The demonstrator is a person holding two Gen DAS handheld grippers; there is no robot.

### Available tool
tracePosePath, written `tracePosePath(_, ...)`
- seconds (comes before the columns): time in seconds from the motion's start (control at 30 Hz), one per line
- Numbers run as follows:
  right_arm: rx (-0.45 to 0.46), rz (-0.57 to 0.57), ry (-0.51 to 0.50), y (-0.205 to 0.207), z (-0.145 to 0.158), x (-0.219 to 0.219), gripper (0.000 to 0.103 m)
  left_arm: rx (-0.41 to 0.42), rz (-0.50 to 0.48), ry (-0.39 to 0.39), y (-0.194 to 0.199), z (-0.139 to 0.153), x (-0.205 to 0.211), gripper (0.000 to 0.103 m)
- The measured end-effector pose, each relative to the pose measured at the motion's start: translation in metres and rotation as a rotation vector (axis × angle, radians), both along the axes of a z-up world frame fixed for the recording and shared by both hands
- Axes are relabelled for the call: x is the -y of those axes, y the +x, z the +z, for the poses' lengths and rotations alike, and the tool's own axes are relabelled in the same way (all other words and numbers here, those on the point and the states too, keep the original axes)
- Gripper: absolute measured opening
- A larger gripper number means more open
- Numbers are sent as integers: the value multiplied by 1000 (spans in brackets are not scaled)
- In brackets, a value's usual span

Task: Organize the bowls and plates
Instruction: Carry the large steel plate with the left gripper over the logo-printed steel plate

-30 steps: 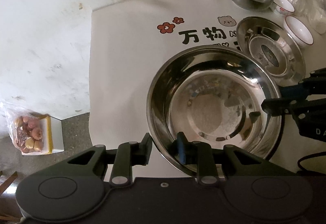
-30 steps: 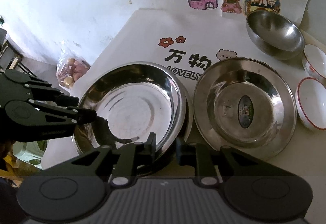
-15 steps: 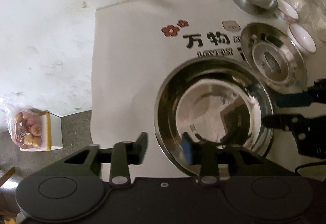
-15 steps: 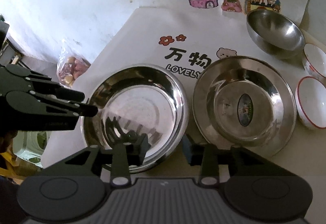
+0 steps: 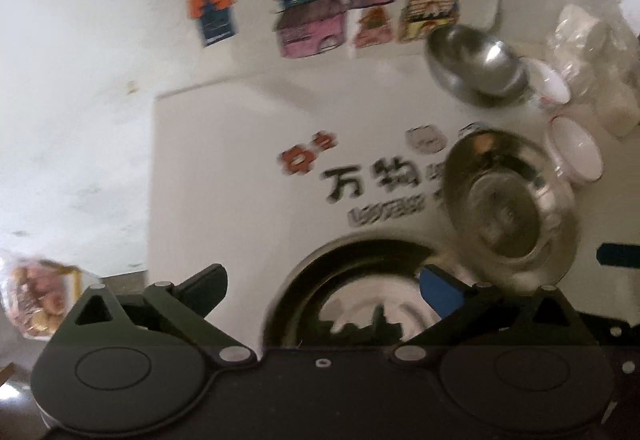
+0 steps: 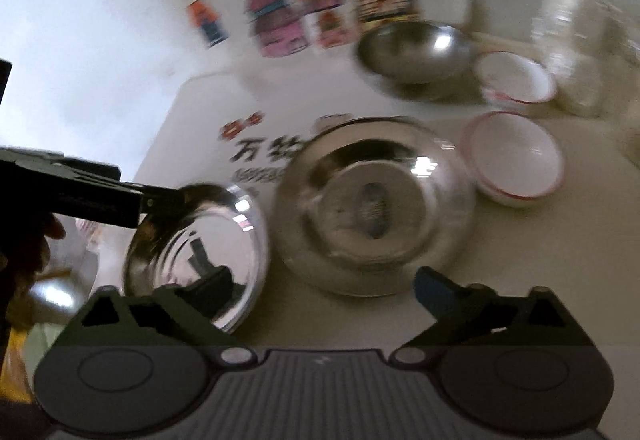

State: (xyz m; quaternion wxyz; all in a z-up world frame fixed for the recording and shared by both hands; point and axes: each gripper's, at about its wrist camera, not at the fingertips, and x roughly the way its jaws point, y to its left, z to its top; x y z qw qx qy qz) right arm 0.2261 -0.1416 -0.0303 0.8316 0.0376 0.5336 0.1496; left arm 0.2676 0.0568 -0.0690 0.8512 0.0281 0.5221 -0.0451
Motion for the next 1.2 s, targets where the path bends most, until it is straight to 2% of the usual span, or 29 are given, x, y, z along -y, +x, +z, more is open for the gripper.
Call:
tracePosePath(0.13,9,-109,-10,1,1,24,103,-18,-45,-48,23,-5,20,102)
tracePosePath(0.33,-13,-213,-17,-7,-4,49,103,-8,-147,-33,49,-16,53,102)
tracePosePath(0.67,-45,-283,-10,-10,-15,65,103,-54,-285,70,72,-43,93,102)
tracePosePath(0.8,-38,-284,-33,-1,-24,64,103,-89,-291,137,75,-55,102,102)
tracePosePath(0.97,-22,-273,-45,9,-30,61,103,-97,-282,135,75,-56,103,102)
tracePosePath(1.03,-19,-270,-53,13,-32,60,100,-98,-281,141,74,-57,104,102)
tracePosePath(1.2,-23,-247,-66,19,-36,57,79,-87,-287,159,72,-57,108,97)
